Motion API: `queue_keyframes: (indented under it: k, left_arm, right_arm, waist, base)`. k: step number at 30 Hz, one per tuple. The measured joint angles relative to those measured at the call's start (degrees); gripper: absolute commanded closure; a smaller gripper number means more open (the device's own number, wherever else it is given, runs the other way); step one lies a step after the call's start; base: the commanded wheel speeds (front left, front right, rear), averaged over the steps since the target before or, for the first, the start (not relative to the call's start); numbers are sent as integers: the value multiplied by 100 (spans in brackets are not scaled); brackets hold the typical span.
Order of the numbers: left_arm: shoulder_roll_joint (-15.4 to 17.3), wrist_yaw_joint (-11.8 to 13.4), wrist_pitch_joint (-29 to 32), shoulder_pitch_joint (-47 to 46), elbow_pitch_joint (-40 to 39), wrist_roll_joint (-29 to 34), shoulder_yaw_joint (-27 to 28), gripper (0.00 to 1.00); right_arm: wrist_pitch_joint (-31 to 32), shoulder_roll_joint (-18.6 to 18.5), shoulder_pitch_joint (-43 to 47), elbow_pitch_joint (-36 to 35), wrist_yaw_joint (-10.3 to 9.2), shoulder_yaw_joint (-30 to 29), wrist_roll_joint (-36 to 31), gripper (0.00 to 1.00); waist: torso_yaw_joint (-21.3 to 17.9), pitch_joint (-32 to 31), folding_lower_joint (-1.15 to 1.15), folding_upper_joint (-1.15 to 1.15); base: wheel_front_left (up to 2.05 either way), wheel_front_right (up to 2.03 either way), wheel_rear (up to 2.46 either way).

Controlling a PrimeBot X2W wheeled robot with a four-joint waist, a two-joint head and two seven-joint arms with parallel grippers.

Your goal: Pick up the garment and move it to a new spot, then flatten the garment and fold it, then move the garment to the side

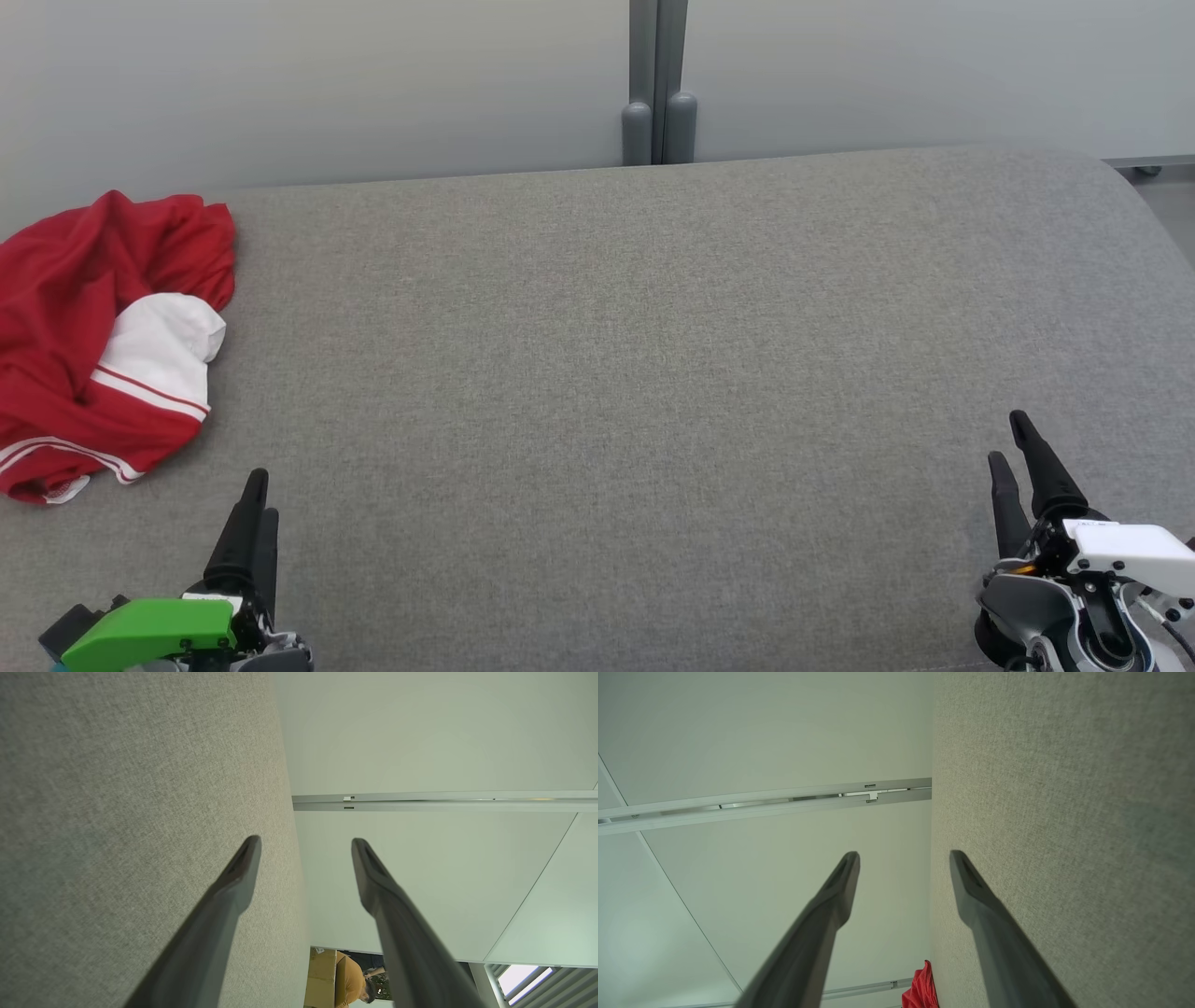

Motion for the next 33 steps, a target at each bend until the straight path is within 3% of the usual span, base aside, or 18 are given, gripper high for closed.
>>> queue_keyframes:
  k: [16,33]
  left_arm:
    - [80,15,-319,-2,-32,637,-343,0]
    - [276,225,-646,-28,-108,1904,-671,0]
  right_arm:
    - [-312,-320,1,-194,-11,231,-1114,0]
    - [-619,-662,-3,-526,-305,655,-2820,0]
  waist:
    - [-10,-9,0,0]
    - [-7,-37,0,0]
  base:
    - [0,0,0]
    - [0,0,0]
